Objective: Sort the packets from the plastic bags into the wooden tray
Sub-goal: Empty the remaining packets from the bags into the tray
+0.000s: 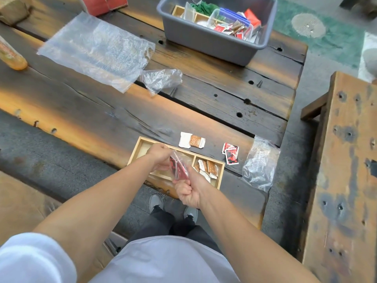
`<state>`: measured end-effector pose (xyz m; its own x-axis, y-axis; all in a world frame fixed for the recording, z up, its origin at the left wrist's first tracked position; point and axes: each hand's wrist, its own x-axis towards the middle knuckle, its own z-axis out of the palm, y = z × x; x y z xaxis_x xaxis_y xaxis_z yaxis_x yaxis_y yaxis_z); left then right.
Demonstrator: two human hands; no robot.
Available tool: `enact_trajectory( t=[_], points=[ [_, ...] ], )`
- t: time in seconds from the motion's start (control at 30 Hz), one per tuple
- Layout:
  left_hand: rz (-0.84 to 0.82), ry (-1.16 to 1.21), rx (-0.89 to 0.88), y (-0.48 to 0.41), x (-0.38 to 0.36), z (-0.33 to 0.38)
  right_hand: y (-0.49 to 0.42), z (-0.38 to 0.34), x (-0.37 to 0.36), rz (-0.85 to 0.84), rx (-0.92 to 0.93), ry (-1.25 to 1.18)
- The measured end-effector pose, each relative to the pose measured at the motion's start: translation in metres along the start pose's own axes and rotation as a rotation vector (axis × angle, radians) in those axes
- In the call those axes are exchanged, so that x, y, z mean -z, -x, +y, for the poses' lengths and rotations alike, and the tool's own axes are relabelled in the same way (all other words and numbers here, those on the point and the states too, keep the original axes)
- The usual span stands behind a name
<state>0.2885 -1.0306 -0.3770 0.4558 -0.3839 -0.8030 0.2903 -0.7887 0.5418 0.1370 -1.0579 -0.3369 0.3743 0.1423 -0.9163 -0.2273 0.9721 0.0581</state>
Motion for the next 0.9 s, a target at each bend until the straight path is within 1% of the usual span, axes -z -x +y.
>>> enact_trajectory(
  t=[0.1,0.2,0.3,0.53,0.67,0.83,0.9],
  points=[
    [-0.024,0.037,0.021,-0.001,0.003,0.001,0.016,-0.004,-0.005,-0.001,0.018,-0.007],
    [-0.082,0.091,0.054,-0.002,0.008,0.003,0.024,-0.009,-0.007,-0.01,0.019,-0.019],
    [-0.126,0.083,0.057,-0.001,0.014,0.005,0.031,-0.014,-0.009,-0.005,0.02,-0.027],
    [-0.14,0.116,0.069,-0.004,0.021,0.008,0.048,-0.021,-0.017,-0.067,-0.014,-0.044],
    [-0.169,0.089,0.058,-0.007,0.022,0.01,0.061,-0.025,-0.022,-0.101,-0.017,-0.118],
    [-0.206,0.031,0.063,-0.015,0.027,0.015,0.079,-0.036,-0.018,-0.118,0.05,-0.066],
    [-0.225,0.046,0.072,-0.017,0.026,0.019,0.084,-0.043,-0.015,-0.136,0.078,-0.037]
  ],
)
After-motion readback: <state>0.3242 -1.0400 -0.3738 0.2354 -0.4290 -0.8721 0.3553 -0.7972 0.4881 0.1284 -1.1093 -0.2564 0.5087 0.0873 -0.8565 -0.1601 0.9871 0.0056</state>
